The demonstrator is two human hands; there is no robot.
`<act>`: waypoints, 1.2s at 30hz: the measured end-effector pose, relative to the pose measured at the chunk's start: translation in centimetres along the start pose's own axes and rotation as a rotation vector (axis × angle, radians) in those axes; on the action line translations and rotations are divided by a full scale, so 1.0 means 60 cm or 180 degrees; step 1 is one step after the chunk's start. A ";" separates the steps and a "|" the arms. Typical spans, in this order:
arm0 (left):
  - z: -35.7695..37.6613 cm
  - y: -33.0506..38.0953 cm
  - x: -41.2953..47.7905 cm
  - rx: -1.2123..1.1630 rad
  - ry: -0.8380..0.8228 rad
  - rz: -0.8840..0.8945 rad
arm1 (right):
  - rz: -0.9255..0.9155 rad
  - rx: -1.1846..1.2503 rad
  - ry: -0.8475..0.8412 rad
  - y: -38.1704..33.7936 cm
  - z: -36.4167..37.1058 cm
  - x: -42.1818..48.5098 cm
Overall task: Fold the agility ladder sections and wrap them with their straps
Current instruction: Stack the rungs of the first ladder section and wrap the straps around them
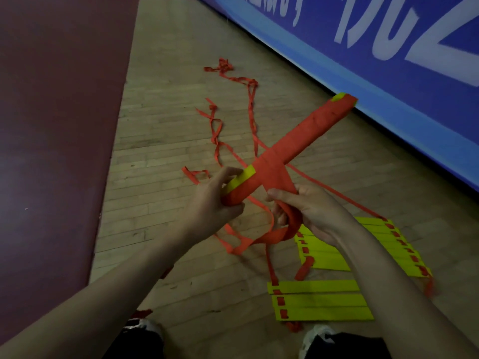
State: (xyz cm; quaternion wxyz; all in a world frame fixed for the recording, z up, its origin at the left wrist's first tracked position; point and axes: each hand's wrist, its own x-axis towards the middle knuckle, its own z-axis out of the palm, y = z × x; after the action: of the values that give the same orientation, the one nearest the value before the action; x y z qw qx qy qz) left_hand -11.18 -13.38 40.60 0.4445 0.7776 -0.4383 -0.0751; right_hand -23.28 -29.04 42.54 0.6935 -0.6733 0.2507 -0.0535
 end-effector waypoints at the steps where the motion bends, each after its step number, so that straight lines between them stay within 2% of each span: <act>1: -0.003 0.001 0.002 -0.0241 0.0007 -0.0127 | -0.0014 0.0051 -0.0061 -0.001 -0.001 -0.003; 5: -0.015 0.009 0.007 -0.1189 -0.0043 -0.0584 | -0.0081 0.0038 -0.0184 -0.005 -0.003 -0.011; 9: -0.024 0.019 0.010 -0.2084 -0.0283 -0.0992 | -0.0191 0.0047 0.0006 -0.014 0.000 -0.014; 13: -0.026 0.026 0.007 -0.2941 -0.0720 -0.0993 | -0.0282 0.0224 0.0168 -0.022 0.003 -0.015; 20: -0.019 0.024 0.005 -0.3410 -0.1537 -0.0747 | -0.0537 0.0279 0.0213 -0.030 0.002 -0.021; 25: -0.020 0.012 0.008 -0.3649 -0.1921 -0.0929 | -0.0578 0.0228 0.0179 -0.031 0.001 -0.023; 28: -0.024 0.019 0.010 -0.3066 -0.1987 -0.1372 | -0.0452 0.0203 0.0259 -0.025 -0.005 -0.019; 32: -0.016 0.045 0.008 -0.2234 -0.1353 -0.1594 | -0.0243 0.0236 0.0604 -0.002 -0.009 0.000; 34: -0.011 0.046 0.006 -0.1404 -0.1147 -0.1379 | -0.0134 0.0302 0.0786 0.006 -0.008 0.008; 36: -0.002 0.029 0.006 -0.0213 -0.1090 -0.0942 | -0.0073 0.0457 0.0891 0.009 -0.008 0.012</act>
State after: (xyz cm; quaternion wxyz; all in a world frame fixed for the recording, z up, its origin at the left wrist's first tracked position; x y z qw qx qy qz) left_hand -12.00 -13.95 42.10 0.3733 0.7941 -0.3857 -0.2850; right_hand -23.01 -29.71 41.82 0.6975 -0.6108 0.3328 -0.1725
